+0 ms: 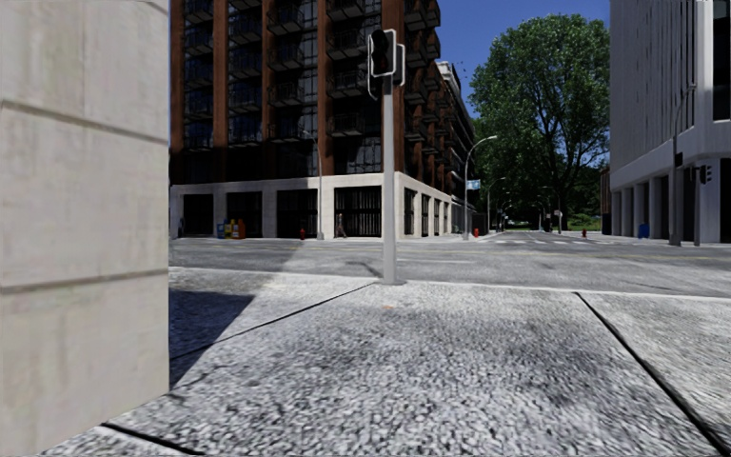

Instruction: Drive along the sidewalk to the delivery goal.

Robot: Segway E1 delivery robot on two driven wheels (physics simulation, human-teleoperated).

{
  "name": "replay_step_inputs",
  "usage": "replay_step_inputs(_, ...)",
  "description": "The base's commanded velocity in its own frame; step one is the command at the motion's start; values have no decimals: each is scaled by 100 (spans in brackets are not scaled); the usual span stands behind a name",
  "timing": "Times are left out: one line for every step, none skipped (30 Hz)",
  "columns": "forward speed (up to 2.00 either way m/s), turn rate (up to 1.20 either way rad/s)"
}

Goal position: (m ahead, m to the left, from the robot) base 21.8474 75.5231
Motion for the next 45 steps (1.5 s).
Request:
replay_step_inputs(200, 0)
replay_step_inputs(200, 0)
replay_step_inputs(200, 0)
replay_step_inputs(200, 0)
replay_step_inputs(200, 0)
replay_step_inputs(200, 0)
replay_step_inputs(200, 0)
replay_step_inputs(200, 0)
replay_step_inputs(200, 0)
replay_step_inputs(200, 0)
replay_step_inputs(200, 0)
replay_step_inputs(194, 5)
replay_step_inputs(194, 5)
replay_step_inputs(151, 11)
replay_step_inputs(131, 20)
replay_step_inputs(123, 31)
replay_step_inputs(119, 41)
replay_step_inputs(118, 50)
replay_step_inputs(117, 55)
replay_step_inputs(117, 55)
replay_step_inputs(117, 57)
replay_step_inputs(117, 59)
replay_step_inputs(117, 60)
replay_step_inputs(117, 60)
replay_step_inputs(117, 62)
replay_step_inputs(118, 65)
replay_step_inputs(119, 66)
replay_step_inputs(119, 66)
replay_step_inputs(120, 66)
replay_step_inputs(123, 66)
replay_step_inputs(126, 66)
replay_step_inputs(131, 66)
replay_step_inputs(132, 66)
replay_step_inputs(132, 66)
replay_step_inputs(132, 66)
replay_step_inputs(132, 66)
replay_step_inputs(132, 66)
replay_step_inputs(132, 65)
replay_step_inputs(154, 60)
replay_step_inputs(154, 60)
replay_step_inputs(200, 60)
replay_step_inputs(200, 60)
replay_step_inputs(200, 60)
replay_step_inputs(200, 60)
replay_step_inputs(200, 60)
